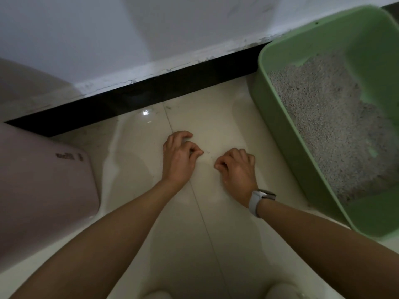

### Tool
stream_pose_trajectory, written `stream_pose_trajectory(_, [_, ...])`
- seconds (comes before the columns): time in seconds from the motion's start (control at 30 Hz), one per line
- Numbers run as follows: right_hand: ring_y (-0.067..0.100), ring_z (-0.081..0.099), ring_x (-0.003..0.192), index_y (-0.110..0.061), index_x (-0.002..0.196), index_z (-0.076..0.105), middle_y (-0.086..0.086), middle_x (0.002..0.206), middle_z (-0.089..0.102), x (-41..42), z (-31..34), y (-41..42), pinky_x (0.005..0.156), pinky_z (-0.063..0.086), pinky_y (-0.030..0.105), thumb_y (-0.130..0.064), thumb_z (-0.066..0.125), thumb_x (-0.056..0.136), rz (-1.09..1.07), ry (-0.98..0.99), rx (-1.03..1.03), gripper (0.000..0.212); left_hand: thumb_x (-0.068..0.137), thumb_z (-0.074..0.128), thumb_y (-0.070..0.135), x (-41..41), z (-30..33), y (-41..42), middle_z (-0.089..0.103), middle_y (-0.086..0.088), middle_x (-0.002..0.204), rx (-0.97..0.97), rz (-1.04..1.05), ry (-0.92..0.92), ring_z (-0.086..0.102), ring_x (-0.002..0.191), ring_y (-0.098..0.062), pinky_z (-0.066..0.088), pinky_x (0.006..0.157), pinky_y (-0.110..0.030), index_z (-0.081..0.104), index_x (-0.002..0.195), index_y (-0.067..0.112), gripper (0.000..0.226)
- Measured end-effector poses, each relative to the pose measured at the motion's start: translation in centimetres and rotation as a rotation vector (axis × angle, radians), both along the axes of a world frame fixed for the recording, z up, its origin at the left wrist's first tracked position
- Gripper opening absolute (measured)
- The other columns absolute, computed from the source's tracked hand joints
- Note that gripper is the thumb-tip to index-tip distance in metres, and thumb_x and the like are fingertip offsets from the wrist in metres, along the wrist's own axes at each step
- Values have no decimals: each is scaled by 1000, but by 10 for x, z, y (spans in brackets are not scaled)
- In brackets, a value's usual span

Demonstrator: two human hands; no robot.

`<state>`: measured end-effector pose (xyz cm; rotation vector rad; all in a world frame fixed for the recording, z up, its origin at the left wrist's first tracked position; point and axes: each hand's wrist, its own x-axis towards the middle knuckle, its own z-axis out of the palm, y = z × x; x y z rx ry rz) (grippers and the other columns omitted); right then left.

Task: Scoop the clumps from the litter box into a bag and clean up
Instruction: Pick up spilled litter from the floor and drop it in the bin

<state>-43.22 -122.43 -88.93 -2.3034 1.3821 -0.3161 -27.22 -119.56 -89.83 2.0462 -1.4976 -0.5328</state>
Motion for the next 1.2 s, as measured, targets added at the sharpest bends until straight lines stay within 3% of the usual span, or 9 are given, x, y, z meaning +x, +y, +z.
stream_pose_trajectory(0.2, [18, 35, 76, -12, 69, 59, 6, 72, 55, 0, -2, 5, 66, 20, 29, -16, 39, 78, 98, 78, -50, 23, 76, 69, 19, 1, 8, 7, 59, -12, 106, 64, -7, -47, 43, 108, -21, 20, 89, -22, 68, 74, 5, 14])
stream_pose_trajectory(0.27, [22, 43, 76, -11, 69, 60, 8, 72, 56, -2, 1, 3, 63, 19, 30, -15, 41, 78, 128, 87, -1, 22, 73, 66, 23, 2, 10, 13, 61, -11, 96, 59, -24, -73, 42, 101, -18, 20, 83, -20, 68, 71, 7, 17])
stream_pose_trajectory(0.37, [32, 51, 88, -7, 79, 64, 13, 87, 58, -7, 9, 0, 72, 23, 32, -9, 53, 85, 61, 64, 170, 13, 79, 66, 21, 9, 20, 19, 60, -11, 94, 123, -50, -121, 49, 100, -27, 22, 81, -23, 68, 77, 5, 16])
stream_pose_trajectory(0.5, [32, 51, 98, 0, 88, 66, 18, 98, 59, -10, 30, -11, 82, 32, 28, -6, 54, 88, -29, -69, 363, 13, 88, 60, 17, 14, 46, 19, 59, -13, 99, 186, -50, -95, 53, 97, -28, 34, 86, -32, 66, 88, 3, 15])
stream_pose_trajectory(0.67, [19, 51, 77, 6, 89, 63, 13, 85, 59, 17, 97, -36, 66, 30, 18, -4, 55, 89, -100, -316, 360, 13, 93, 54, 27, 13, 116, -2, 60, -4, 102, 103, 10, -153, 54, 98, -19, 33, 76, -24, 65, 96, 13, 19])
stream_pose_trajectory(0.73, [10, 47, 66, 1, 87, 61, 1, 73, 55, 34, 133, -45, 62, 30, 19, -8, 54, 90, -56, -371, 337, 12, 94, 50, 31, 10, 158, -10, 60, 1, 102, 40, 67, -195, 54, 97, -16, 34, 73, -25, 64, 98, 18, 19])
stream_pose_trajectory(0.83, [8, 47, 65, -11, 82, 60, -6, 68, 53, 65, 190, -55, 60, 32, 18, -12, 56, 89, 34, -447, 209, 8, 94, 49, 33, 17, 226, -15, 63, 1, 101, -65, 154, -222, 56, 97, -17, 39, 75, -29, 64, 99, 19, 20])
stream_pose_trajectory(0.97, [0, 48, 64, -14, 83, 60, -10, 70, 54, 117, 262, -48, 58, 35, 4, -16, 57, 89, 193, -539, 131, 7, 93, 51, 34, 54, 306, 6, 66, 2, 101, -172, 296, -270, 58, 94, -15, 37, 71, -25, 66, 100, 18, 23])
stream_pose_trajectory(1.2, [16, 57, 75, 0, 83, 68, 11, 84, 67, 205, 305, 20, 69, 40, 14, -8, 62, 85, 485, -650, 122, 10, 92, 55, 26, 132, 336, 123, 66, 0, 92, -114, 620, -379, 60, 86, -20, 49, 72, -37, 66, 91, 17, 14])
